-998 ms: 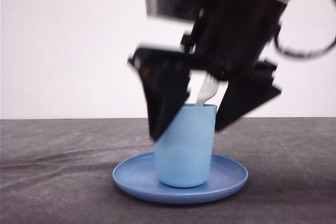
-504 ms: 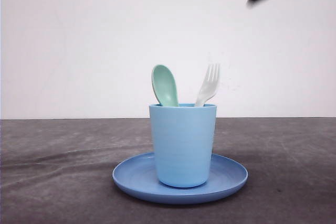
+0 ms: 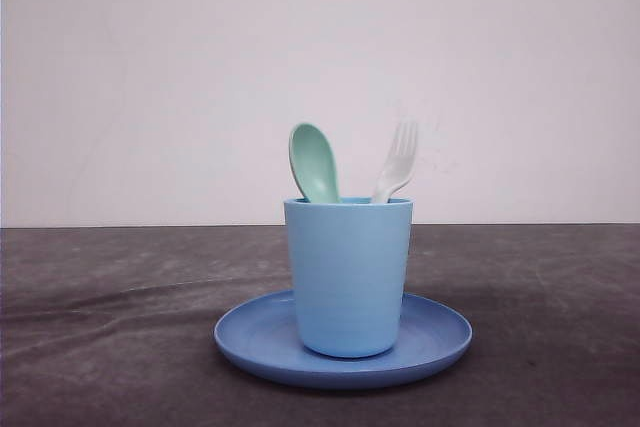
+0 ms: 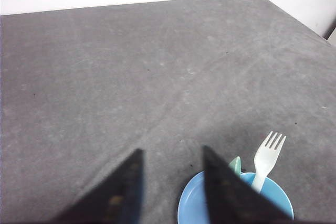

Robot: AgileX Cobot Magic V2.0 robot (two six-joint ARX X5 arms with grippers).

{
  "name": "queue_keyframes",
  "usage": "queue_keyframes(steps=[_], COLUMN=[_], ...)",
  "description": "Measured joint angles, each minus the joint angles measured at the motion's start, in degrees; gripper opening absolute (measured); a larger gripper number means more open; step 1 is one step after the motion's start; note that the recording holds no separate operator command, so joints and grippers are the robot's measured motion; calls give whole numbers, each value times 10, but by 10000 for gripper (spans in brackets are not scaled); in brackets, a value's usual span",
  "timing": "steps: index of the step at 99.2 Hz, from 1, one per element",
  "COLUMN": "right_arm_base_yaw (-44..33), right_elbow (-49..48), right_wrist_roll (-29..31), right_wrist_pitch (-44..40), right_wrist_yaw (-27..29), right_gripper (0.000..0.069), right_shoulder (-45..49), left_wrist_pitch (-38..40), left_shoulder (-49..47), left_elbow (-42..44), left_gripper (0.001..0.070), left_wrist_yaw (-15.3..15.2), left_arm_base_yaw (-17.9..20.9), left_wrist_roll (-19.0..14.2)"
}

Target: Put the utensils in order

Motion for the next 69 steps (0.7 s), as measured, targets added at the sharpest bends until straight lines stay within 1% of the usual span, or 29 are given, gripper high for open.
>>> queue_keyframes(steps=[3, 6, 10, 15, 30, 69], right_arm_base_yaw=[0, 0, 0, 0, 0, 0], right_elbow=[0, 0, 0, 0, 0, 0], right_wrist_roll=[-2, -2, -2, -2, -2, -2], right_wrist_pitch=[0, 0, 0, 0, 2, 2], right_wrist_yaw=[0, 0, 0, 0, 0, 0], right_gripper=[118, 77, 45, 25, 9, 8], right_shoulder=[0, 0, 0, 0, 0, 0], left_wrist_pitch=[0, 0, 0, 0, -1, -1], left_shoulder=[0, 0, 0, 0, 0, 0], left_elbow=[0, 0, 0, 0, 0, 0], left_gripper=[67, 48, 34, 27, 25, 25], left_wrist_yaw=[0, 0, 0, 0, 0, 0], left_arm_base_yaw=[0, 0, 0, 0, 0, 0], left_wrist_roll=[0, 0, 0, 0, 0, 0])
